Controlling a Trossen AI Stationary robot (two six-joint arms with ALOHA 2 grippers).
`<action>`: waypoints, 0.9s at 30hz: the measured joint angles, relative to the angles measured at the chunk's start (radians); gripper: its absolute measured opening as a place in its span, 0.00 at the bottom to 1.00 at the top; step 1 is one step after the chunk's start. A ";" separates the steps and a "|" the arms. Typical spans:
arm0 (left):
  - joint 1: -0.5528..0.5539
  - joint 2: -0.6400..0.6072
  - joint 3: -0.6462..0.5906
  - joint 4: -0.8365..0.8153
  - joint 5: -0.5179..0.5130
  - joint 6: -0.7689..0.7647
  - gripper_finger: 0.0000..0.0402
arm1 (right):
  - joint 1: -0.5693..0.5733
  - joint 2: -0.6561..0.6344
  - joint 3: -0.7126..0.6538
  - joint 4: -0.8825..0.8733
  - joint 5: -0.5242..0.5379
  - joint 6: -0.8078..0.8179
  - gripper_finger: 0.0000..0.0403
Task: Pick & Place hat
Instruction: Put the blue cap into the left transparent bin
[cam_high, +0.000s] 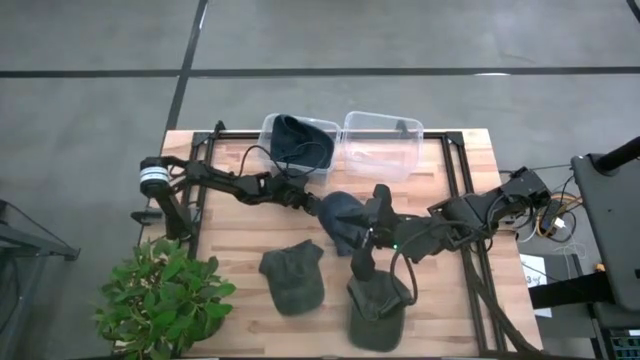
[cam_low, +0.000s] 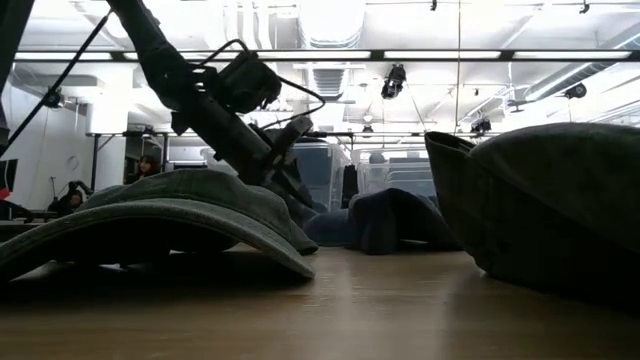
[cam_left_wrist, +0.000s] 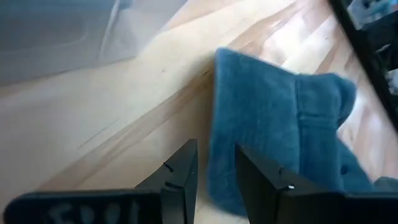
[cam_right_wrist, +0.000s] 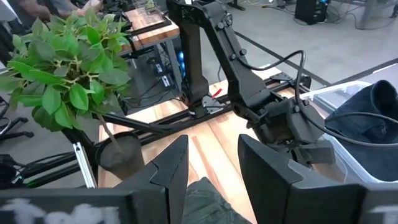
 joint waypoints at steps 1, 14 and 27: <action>0.001 0.002 0.000 0.004 0.000 0.000 0.25 | 0.000 0.000 0.000 0.003 0.000 0.000 0.33; 0.002 0.039 0.000 0.022 0.038 -0.033 0.25 | 0.001 0.001 0.000 0.007 0.000 0.000 0.32; 0.002 0.096 0.000 0.195 0.123 -0.065 0.24 | 0.001 0.001 0.000 0.009 0.000 -0.003 0.31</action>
